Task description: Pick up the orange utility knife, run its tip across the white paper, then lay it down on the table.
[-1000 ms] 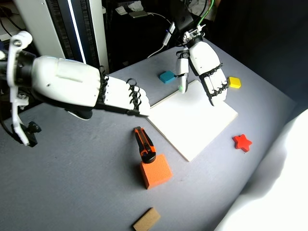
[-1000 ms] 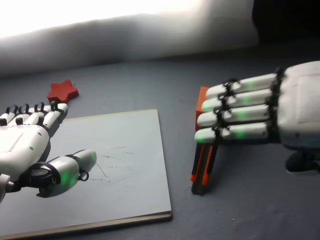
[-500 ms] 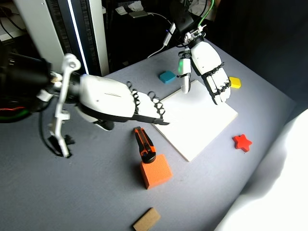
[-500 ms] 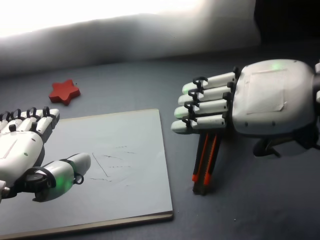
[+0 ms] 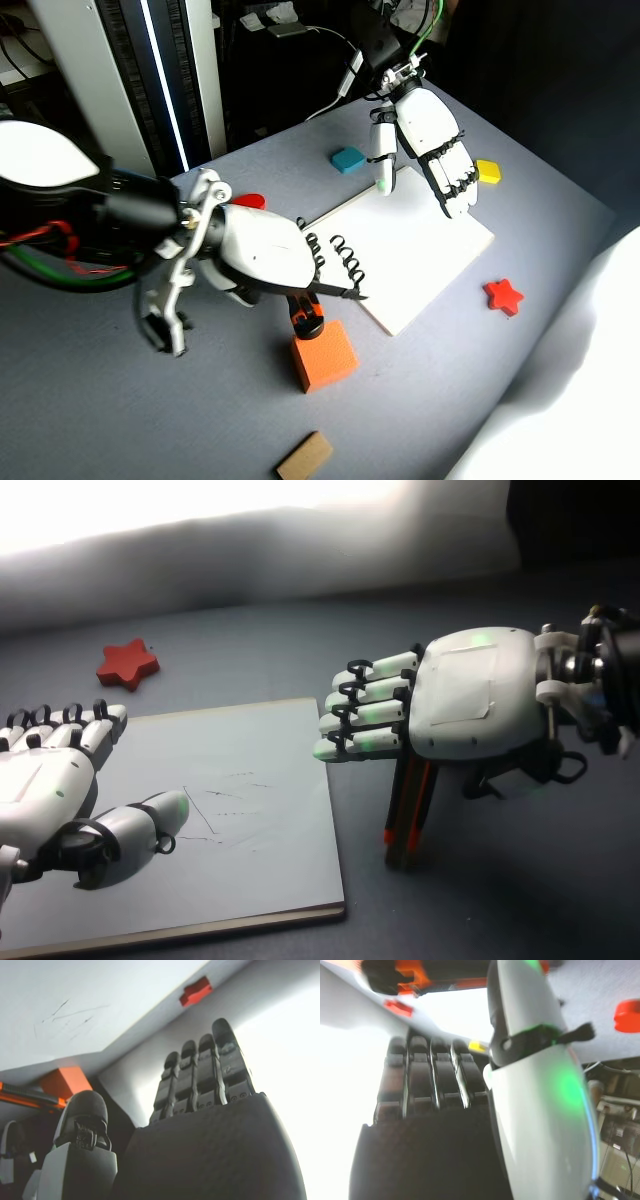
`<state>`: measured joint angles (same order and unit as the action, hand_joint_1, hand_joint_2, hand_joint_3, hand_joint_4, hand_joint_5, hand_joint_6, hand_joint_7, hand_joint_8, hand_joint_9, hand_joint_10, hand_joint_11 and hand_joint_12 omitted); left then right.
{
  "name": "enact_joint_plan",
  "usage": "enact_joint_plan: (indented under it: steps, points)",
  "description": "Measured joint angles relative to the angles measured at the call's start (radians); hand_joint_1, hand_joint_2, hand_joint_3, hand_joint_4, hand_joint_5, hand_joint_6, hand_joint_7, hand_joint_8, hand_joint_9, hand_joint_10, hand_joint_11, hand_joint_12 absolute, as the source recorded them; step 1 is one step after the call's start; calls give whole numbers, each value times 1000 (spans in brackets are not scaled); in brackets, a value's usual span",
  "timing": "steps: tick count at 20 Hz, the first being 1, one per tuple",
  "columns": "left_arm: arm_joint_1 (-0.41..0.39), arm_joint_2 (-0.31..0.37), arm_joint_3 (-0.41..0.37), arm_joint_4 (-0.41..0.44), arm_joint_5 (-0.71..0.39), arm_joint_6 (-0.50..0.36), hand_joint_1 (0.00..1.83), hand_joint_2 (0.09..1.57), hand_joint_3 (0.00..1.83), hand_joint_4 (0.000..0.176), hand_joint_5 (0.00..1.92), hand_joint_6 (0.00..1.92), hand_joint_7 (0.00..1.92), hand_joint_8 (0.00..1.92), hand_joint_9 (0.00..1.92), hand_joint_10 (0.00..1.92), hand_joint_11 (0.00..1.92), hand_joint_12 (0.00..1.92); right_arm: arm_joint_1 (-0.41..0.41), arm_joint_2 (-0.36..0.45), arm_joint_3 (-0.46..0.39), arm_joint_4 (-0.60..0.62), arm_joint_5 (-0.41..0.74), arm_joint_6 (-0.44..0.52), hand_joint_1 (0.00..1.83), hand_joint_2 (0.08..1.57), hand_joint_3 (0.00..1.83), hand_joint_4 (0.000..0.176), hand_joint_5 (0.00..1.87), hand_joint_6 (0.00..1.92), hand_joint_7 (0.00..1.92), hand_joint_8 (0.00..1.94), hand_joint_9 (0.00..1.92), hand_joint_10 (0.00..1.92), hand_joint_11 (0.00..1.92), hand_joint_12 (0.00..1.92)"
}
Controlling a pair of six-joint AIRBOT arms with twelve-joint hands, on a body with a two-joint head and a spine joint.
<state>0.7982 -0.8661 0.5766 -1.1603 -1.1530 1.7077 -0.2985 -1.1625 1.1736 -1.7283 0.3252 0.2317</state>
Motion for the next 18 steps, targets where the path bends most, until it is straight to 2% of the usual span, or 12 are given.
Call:
enact_joint_plan:
  steps: [10,13,18]
  points:
    - [2,-12,-4,-3,-21,5,25,1292,0,4,31,6,61,1,21,0,0,425,-29,-95,97,-3,-10,-24,1227,1022,0,0,0,0,0,0,0,0,0,0]
    - [-11,-34,-4,-4,-24,11,44,1286,0,11,38,3,70,1,47,7,0,500,-34,-137,157,-2,-10,-30,1221,1023,0,0,0,0,0,0,0,0,0,0]
    - [-11,-45,6,-13,-40,11,2,1291,0,10,32,2,70,3,52,3,0,579,-36,-161,179,-1,-1,-34,1201,1055,5,0,0,0,0,0,0,0,0,0]
